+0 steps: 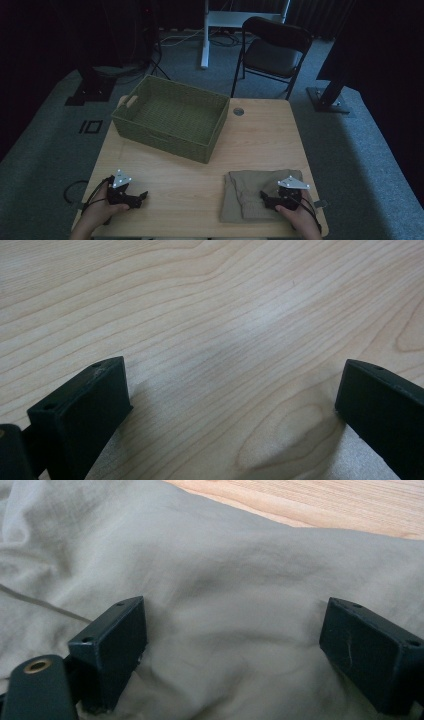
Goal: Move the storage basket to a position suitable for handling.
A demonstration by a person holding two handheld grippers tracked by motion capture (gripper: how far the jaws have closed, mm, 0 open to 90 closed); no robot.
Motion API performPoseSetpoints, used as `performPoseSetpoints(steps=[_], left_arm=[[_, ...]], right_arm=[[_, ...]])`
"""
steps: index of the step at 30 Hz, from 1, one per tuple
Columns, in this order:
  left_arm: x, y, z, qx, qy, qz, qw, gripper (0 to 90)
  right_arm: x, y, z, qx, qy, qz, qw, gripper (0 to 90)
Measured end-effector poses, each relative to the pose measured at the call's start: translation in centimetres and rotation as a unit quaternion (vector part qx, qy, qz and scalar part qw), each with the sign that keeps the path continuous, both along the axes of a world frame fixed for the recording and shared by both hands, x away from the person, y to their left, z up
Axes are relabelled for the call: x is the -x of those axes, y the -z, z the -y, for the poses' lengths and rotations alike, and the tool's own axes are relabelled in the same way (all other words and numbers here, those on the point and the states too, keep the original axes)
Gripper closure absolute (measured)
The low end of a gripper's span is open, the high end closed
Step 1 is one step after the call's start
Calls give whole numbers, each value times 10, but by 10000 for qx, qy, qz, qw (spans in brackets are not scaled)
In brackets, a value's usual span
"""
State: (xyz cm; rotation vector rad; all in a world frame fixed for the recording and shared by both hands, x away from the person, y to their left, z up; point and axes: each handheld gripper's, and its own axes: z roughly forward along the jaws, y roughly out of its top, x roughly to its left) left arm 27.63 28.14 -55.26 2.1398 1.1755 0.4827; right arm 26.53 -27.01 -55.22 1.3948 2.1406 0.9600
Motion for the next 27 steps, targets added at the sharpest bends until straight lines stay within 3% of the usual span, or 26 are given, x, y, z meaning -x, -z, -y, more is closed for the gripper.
performPoseSetpoints(steps=[12,15,19,22,27], left_arm=[[-2,-2,-10,79,-19,-50,10000,19],[-5,-3,-12,104,-63,-20,9999,19],[-10,-4,-15,370,-163,-39,9992,19],[-13,-3,-17,283,-200,-19,9994,19],[-20,-7,-23,352,-280,48,9990,20]], right_arm=[[0,-10,-5,178,80,-30,9998,131],[0,-17,-6,43,95,51,9999,132],[-5,-26,-10,-50,116,196,9997,132],[-10,-33,-17,-128,75,292,9995,132],[-17,-44,-29,-257,2,422,9988,132]])
